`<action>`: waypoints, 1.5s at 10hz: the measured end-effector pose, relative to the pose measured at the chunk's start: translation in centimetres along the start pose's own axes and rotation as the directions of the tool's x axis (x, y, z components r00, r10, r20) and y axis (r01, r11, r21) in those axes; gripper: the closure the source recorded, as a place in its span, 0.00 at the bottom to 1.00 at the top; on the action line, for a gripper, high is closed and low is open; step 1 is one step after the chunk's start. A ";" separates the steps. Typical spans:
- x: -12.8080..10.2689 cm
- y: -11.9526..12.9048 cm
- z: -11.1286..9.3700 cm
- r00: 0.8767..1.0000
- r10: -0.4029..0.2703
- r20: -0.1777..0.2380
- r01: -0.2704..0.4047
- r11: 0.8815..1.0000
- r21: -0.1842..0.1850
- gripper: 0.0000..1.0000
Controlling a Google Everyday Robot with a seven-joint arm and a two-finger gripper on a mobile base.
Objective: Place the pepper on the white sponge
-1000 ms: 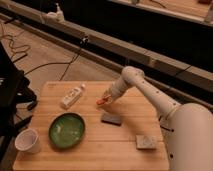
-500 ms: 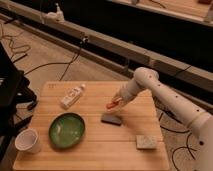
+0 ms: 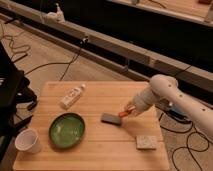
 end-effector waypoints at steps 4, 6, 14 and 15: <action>0.3 5.0 -0.1 0.984 0.169 0.062 -0.173 0.983 0.066 1.00; 0.1 4.9 0.0 0.983 0.169 0.066 -0.174 0.983 0.066 1.00; 3.3 7.5 0.3 0.979 0.204 -0.013 -0.204 0.979 -0.010 1.00; 3.7 8.2 0.0 0.974 0.224 -0.019 -0.224 0.975 -0.011 1.00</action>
